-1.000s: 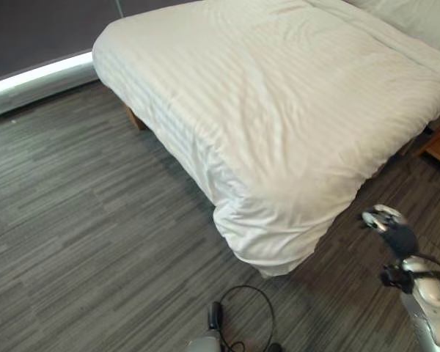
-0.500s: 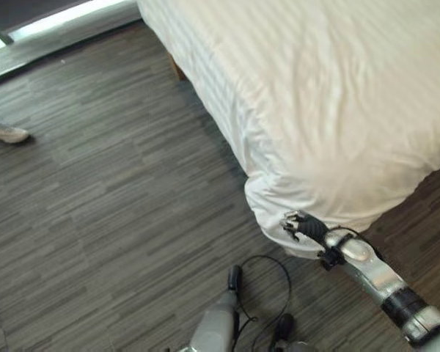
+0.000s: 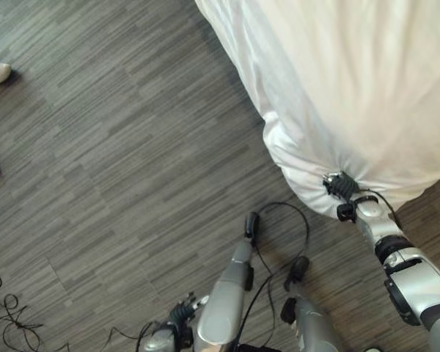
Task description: Making the bed.
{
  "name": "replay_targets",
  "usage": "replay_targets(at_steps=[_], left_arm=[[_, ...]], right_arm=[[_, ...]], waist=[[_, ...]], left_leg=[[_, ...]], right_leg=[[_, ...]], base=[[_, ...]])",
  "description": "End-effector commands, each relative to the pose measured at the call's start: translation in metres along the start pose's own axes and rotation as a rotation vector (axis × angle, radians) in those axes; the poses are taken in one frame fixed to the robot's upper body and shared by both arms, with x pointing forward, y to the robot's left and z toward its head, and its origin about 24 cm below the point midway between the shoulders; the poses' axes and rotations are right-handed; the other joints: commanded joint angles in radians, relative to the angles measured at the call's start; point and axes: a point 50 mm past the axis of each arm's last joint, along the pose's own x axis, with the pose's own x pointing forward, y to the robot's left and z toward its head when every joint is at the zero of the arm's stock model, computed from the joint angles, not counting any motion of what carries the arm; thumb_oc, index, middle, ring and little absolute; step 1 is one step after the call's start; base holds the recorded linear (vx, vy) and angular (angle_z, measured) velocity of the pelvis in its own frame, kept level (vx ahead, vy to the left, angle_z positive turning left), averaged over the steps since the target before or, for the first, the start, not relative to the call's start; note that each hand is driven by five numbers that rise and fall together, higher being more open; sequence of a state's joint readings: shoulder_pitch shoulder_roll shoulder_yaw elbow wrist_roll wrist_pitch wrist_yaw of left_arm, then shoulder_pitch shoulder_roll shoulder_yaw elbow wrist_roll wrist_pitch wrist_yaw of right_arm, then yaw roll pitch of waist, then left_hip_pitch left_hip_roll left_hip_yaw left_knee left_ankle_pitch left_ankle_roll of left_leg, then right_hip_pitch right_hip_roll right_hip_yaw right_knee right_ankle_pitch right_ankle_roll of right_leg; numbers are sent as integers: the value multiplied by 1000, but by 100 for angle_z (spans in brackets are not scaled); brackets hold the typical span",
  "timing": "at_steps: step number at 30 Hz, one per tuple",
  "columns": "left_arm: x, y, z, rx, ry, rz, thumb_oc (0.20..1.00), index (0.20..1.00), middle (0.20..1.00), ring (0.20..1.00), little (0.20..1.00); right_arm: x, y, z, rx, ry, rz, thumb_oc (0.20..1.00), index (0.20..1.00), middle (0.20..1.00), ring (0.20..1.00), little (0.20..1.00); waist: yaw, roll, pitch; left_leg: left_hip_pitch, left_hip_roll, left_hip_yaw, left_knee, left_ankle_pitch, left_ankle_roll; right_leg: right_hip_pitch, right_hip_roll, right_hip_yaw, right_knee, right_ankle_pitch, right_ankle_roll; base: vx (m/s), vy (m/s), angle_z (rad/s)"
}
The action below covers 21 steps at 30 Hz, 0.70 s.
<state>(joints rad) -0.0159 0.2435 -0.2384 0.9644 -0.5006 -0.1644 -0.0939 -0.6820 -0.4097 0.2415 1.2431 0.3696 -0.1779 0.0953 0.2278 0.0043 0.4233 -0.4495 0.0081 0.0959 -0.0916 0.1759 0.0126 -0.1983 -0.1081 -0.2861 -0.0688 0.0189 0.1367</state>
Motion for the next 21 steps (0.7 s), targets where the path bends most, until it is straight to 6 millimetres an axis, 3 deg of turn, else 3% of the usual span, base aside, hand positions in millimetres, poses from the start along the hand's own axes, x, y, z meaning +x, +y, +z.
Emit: replay_targets(at_steps=[1, 2, 4, 6, 10, 13, 14, 15, 16, 17, 19, 20, 21], left_arm=[[-2, -2, -13, -4, 55, 6, 1000, 1000, 1000, 1000, 1000], [-2, -2, -12, -3, 49, 3, 1000, 1000, 1000, 1000, 1000], [-2, -2, -12, -4, 46, 3, 1000, 1000, 1000, 1000, 1000], [-1, -2, -8, -1, 36, -3, 1000, 1000, 1000, 1000, 1000], [0, -2, -5, -5, 29, 4, 1000, 1000, 1000, 1000, 1000], [-1, 1, 4, 100, -12, 0, 1000, 1000, 1000, 1000, 1000], [-1, 1, 4, 101, -12, 0, 1000, 1000, 1000, 1000, 1000], [-3, 1, 6, 135, -27, -17, 1000, 1000, 1000, 1000, 1000], [-6, -5, 22, 178, -108, -95, 1000, 1000, 1000, 1000, 1000], [-7, -5, 22, 179, -106, -95, 1000, 1000, 1000, 1000, 1000], [-18, -5, 46, 217, -221, -170, 1000, 1000, 1000, 1000, 1000], [-27, 0, 61, 179, -294, -182, 1000, 1000, 1000, 1000, 1000], [-28, 0, 61, 180, -294, -181, 1000, 1000, 1000, 1000, 1000]], right_arm=[[-66, -50, -129, -85, 494, -187, 200, 200, 200, 200, 200], [-80, -48, -149, -75, 557, -183, 200, 200, 200, 200, 200], [-87, -44, -159, -61, 582, -171, 200, 200, 200, 200, 200], [-120, -50, -191, 26, 670, -226, 200, 200, 200, 200, 200], [-123, -65, -187, 110, 623, -316, 200, 200, 200, 200, 200], [-106, -88, -143, 340, 255, -497, 200, 200, 200, 200, 200], [-106, -88, -143, 341, 255, -497, 200, 200, 200, 200, 200], [-104, -90, -132, 390, 167, -533, 702, 702, 702, 702, 702], [-106, -85, -119, 443, 43, -538, 1000, 1000, 1000, 1000, 1000], [-107, -84, -120, 444, 45, -538, 1000, 1000, 1000, 1000, 1000], [-115, -80, -116, 469, -20, -543, 1000, 1000, 1000, 1000, 1000], [-118, -59, -105, 466, -98, -466, 1000, 1000, 1000, 1000, 1000], [-118, -58, -105, 466, -97, -465, 1000, 1000, 1000, 1000, 1000]], waist=[[-27, 32, -24], [-38, 26, -26], [-47, 21, -28], [-91, 2, -42], [-116, -8, -53], [-159, -23, -97], [-159, -23, -99], [-166, -24, -114], [-181, -19, -147], [-181, -20, -148], [-191, -12, -188], [-203, -6, -224], [-204, -7, -226]], left_leg=[[39, 24, 7, 4, -11, -60], [44, 23, 9, 4, -15, -58], [47, 23, 10, 4, -17, -57], [68, 21, 21, 4, -29, -52], [88, 24, 29, 4, -36, -53], [143, 30, 42, 4, -56, -55], [141, 29, 42, 4, -54, -54], [160, 30, 47, 4, -58, -53], [210, 33, 51, 4, -71, -53], [209, 33, 51, 4, -68, -53], [264, 35, 54, 4, -77, -51], [323, 37, 61, 4, -86, -50], [321, 37, 61, 4, -83, -50]], right_leg=[[-100, -26, 23, -19, 113, 7], [-98, -27, 25, -19, 112, 6], [-95, -27, 26, -19, 111, 6], [-84, -29, 37, -19, 108, 5], [-74, -27, 47, -19, 104, 5], [-34, -20, 66, -19, 92, 5], [-37, -21, 66, -19, 93, 4], [-18, -20, 67, -19, 88, 5], [35, -19, 65, -19, 70, 2], [34, -19, 65, -19, 72, 1], [88, -19, 59, -9, 53, 0], [133, -21, 57, 23, 26, -1], [132, -21, 57, 23, 29, -1]], base=[[59, 19, 4], [30, 7, 6], [14, 2, 3], [57, 15, -15], [28, 10, -21], [58, -12, -20], [78, -7, -9], [109, -14, -8], [107, -14, -6], [121, -16, -3], [125, -1, 2], [118, 2, 4], [64, 0, 6]])
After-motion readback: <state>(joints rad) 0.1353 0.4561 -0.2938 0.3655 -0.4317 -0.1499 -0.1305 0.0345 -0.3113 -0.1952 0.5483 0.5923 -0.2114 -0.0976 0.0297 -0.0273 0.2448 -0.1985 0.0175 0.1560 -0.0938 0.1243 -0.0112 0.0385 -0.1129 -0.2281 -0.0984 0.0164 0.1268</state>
